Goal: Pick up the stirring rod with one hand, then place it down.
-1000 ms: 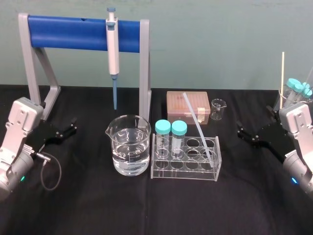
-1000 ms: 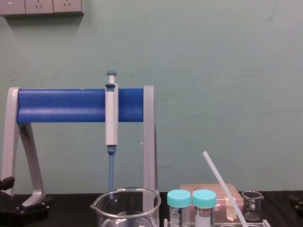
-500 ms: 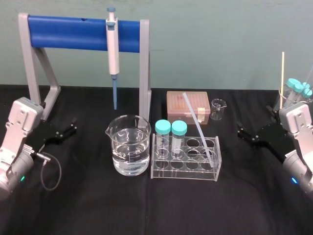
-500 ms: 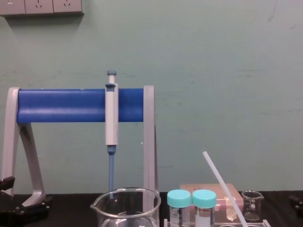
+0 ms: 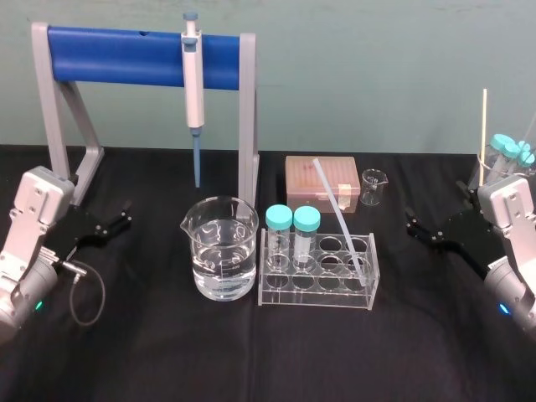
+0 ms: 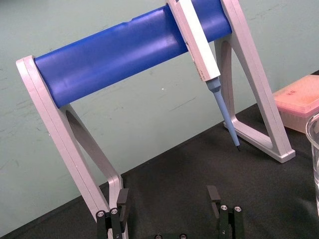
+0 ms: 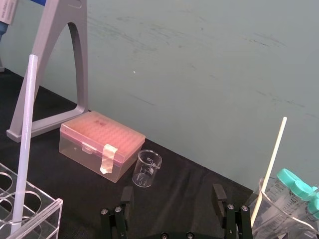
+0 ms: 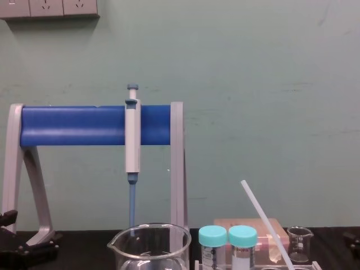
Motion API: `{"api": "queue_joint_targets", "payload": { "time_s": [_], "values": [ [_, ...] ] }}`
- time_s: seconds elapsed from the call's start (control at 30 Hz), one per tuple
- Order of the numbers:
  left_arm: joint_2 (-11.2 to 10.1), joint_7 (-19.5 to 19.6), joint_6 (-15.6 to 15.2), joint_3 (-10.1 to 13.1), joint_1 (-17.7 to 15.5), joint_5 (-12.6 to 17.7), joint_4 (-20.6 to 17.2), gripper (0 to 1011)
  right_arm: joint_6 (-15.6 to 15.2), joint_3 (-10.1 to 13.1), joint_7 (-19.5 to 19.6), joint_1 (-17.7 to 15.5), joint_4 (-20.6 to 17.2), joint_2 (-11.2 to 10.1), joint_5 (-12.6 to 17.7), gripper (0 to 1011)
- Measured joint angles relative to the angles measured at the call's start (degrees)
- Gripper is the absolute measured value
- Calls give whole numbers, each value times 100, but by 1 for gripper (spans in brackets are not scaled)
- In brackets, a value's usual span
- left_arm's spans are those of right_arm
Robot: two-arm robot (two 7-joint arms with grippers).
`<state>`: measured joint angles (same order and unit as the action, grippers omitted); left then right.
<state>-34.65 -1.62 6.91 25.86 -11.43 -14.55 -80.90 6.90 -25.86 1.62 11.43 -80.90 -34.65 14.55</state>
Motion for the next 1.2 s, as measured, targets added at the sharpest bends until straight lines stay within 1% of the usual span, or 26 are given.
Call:
{"api": "queue_joint_targets", "payload": {
  "time_s": [0.53, 0.63, 0.87, 0.97, 1.03, 1.07, 1.1, 1.2],
  "values": [
    [0, 0, 0, 0, 0, 0, 0, 1000, 0, 5, -5, -2, 1, 2, -1, 1000],
    [0, 0, 0, 0, 0, 0, 0, 1000, 7, 60, -75, -13, 25, 34, 12, 1000],
    [0, 0, 0, 0, 0, 0, 0, 1000, 56, 252, -415, 101, 70, 153, 256, 1000],
    [0, 0, 0, 0, 0, 0, 0, 1000, 55, 324, -639, 193, 69, 223, 436, 1000],
    [0, 0, 0, 0, 0, 0, 0, 1001, 25, 378, -882, 318, 67, 327, 619, 1002],
    [0, 0, 0, 0, 0, 0, 0, 1000, 25, 378, -882, 318, 67, 327, 619, 1002],
    [0, 0, 0, 0, 0, 0, 0, 1001, 7, 393, -1013, 377, 67, 384, 715, 1000],
    [0, 0, 0, 0, 0, 0, 0, 1000, -24, 403, -1262, 498, 56, 502, 867, 1000]
  ]
}}
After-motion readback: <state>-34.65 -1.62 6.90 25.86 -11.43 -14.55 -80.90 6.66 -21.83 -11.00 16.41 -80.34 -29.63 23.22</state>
